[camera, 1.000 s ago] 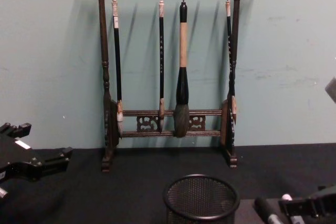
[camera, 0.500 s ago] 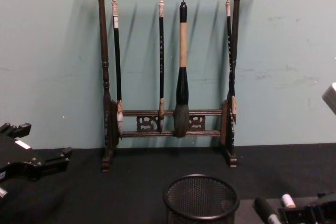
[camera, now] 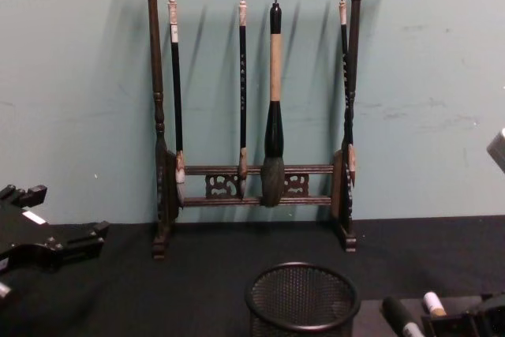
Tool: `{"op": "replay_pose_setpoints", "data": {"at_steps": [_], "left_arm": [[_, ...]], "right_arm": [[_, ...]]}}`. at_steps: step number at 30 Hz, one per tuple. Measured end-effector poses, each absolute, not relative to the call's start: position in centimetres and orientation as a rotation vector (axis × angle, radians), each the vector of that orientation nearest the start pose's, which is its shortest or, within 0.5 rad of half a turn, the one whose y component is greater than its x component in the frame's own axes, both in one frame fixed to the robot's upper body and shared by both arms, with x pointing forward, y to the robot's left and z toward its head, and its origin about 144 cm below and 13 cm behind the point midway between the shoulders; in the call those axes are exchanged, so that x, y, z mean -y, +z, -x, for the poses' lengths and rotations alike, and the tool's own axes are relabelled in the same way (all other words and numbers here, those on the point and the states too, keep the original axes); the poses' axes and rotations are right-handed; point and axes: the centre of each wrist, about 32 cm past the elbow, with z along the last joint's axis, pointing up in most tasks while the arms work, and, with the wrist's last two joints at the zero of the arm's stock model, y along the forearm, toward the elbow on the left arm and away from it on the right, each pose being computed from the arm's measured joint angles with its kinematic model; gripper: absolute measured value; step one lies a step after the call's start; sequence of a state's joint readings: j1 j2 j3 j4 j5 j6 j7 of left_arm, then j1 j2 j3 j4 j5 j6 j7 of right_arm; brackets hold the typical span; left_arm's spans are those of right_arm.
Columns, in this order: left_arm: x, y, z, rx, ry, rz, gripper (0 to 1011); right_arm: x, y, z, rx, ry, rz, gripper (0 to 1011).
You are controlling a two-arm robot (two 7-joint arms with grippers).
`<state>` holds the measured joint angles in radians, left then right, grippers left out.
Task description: Pick up the water-based marker from the table and place it into the pen holder.
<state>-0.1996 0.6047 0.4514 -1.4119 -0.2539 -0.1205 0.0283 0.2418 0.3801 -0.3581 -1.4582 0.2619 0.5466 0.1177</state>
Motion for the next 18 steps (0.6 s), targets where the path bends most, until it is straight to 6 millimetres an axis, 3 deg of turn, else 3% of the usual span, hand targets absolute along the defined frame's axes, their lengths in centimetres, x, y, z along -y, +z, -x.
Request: {"op": "replay_pose_setpoints", "data": {"at_steps": [18], "left_arm": [[-30.97,113.98,-48.86,0.285,1.248,-0.305,1001]], "right_arm": [[24.77,116.32,-50.98,-0.239,-1.172,0.571,1002]]}}
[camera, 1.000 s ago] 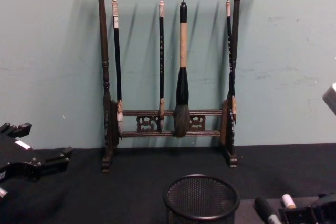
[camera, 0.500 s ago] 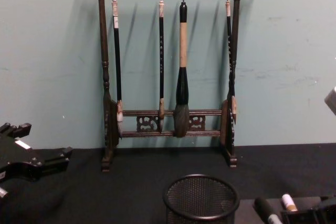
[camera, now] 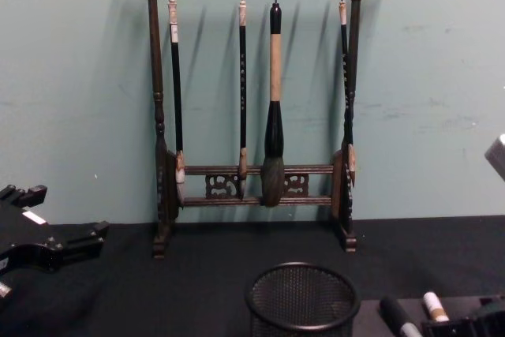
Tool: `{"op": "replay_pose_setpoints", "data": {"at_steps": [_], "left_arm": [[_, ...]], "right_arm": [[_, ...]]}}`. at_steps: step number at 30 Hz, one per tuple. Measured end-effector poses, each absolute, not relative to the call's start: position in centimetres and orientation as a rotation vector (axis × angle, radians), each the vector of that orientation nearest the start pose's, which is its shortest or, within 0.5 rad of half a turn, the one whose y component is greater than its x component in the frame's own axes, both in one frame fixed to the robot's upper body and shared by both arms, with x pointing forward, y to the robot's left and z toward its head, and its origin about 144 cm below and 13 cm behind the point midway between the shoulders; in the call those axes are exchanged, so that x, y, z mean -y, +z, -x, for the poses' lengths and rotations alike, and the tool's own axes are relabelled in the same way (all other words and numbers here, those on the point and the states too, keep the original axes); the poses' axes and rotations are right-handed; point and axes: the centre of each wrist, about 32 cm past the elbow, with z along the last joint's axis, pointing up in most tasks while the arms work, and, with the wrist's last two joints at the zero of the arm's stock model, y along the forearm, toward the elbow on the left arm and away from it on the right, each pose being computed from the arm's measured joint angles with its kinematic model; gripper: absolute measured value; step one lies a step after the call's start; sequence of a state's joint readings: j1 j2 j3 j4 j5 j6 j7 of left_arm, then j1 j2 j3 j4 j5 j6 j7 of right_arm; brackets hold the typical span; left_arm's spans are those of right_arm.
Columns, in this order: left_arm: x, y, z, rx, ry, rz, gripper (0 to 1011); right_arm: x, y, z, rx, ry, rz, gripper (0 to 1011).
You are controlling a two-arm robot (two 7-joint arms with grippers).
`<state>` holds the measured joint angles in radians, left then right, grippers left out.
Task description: Pick up the water-based marker from the table and place it into the pen holder.
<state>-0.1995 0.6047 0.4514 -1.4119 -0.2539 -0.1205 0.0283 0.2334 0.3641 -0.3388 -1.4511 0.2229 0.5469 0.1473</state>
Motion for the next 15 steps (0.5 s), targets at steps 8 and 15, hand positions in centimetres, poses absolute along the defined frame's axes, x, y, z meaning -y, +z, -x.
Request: {"op": "replay_pose_setpoints", "data": {"at_steps": [8,15], "left_arm": [[-30.97,113.98,-48.86,0.285,1.248,-0.304,1001],[-30.97,113.98,-48.86,0.285,1.248,-0.305,1001]], "right_arm": [[24.76,116.31,-50.98,-0.235,-1.171,0.572,1002],[24.76,116.32,-50.98,-0.237,-1.171,0.570,1002]]}}
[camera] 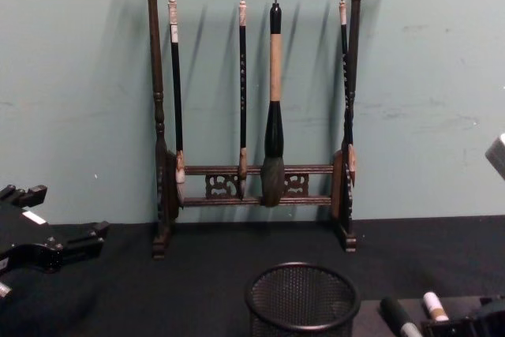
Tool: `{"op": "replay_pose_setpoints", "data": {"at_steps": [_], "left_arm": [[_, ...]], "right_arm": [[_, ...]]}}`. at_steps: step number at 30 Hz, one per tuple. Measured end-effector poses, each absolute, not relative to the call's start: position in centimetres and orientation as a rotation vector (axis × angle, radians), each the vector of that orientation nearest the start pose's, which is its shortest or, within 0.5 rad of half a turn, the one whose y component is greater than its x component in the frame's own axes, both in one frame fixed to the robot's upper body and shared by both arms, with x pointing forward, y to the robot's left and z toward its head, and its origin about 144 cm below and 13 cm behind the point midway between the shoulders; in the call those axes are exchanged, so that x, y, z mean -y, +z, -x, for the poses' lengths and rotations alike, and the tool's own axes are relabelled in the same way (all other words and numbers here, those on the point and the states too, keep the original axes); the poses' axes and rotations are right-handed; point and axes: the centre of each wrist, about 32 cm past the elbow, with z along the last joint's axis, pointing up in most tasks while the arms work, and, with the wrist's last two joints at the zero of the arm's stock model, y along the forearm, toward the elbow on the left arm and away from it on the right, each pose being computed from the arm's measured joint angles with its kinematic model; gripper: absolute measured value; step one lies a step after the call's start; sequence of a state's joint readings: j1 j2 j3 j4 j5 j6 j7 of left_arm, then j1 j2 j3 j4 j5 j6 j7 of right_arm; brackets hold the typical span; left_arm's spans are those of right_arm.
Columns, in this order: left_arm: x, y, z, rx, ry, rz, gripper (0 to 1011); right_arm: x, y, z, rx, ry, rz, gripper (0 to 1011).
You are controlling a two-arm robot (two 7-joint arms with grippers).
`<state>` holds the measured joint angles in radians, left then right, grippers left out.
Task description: Pick up the water-based marker from the table and place it into the pen holder.
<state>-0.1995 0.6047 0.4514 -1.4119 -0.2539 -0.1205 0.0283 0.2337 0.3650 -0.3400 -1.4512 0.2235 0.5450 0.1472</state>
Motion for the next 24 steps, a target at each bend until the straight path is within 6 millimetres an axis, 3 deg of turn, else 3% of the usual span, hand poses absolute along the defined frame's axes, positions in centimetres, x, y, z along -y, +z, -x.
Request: {"op": "replay_pose_setpoints", "data": {"at_steps": [11,17,24], "left_arm": [[-30.97,113.98,-48.86,0.285,1.248,-0.304,1001],[-30.97,113.98,-48.86,0.285,1.248,-0.304,1001],[-30.97,113.98,-48.86,0.285,1.248,-0.304,1001]], "right_arm": [[24.76,116.34,-50.99,-0.239,-1.172,0.568,982],[24.76,116.34,-50.99,-0.239,-1.172,0.568,863],[24.76,116.34,-50.99,-0.240,-1.172,0.567,621]]}}
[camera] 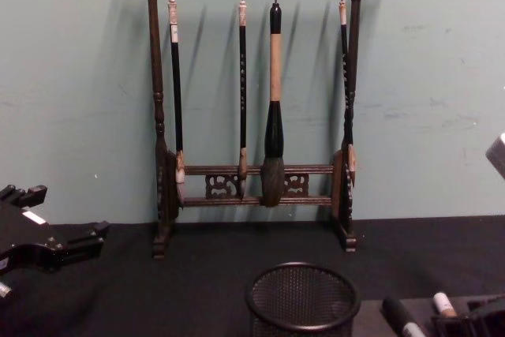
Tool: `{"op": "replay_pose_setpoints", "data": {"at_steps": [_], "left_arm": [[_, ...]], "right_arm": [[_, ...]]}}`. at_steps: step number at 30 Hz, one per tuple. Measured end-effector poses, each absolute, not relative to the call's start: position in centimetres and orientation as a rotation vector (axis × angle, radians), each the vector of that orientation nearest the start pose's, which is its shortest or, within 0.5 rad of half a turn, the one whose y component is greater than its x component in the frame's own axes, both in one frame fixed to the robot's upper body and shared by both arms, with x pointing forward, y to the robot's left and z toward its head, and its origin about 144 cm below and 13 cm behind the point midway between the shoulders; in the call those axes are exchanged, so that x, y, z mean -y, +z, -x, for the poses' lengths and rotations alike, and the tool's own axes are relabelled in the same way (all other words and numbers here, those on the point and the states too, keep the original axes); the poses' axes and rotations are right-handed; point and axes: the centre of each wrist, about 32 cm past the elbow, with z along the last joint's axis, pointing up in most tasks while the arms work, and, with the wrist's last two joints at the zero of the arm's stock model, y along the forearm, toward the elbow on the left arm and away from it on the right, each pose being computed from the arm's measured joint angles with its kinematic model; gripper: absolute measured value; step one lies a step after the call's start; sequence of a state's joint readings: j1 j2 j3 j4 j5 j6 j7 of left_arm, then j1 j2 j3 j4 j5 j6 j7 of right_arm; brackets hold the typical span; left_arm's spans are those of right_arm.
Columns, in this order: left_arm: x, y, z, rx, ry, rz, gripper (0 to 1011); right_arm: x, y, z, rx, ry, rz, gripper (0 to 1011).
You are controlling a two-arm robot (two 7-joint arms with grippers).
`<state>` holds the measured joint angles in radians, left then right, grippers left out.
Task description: Pick up the water-based marker from the table and place it into the pen holder.
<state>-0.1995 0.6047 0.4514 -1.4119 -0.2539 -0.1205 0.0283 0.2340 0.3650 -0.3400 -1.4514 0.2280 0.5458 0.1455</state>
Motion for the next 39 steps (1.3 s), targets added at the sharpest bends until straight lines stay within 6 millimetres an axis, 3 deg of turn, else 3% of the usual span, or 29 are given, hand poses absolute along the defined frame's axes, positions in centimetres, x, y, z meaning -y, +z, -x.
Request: {"op": "replay_pose_setpoints", "data": {"at_steps": [14,39], "left_arm": [[-30.97,113.98,-48.86,0.285,1.248,-0.304,1001],[-30.97,113.98,-48.86,0.285,1.248,-0.304,1001]], "right_arm": [[24.76,116.34,-50.99,-0.240,-1.172,0.567,187],[25.01,116.57,-50.85,-0.219,-1.160,0.530,165]]}}
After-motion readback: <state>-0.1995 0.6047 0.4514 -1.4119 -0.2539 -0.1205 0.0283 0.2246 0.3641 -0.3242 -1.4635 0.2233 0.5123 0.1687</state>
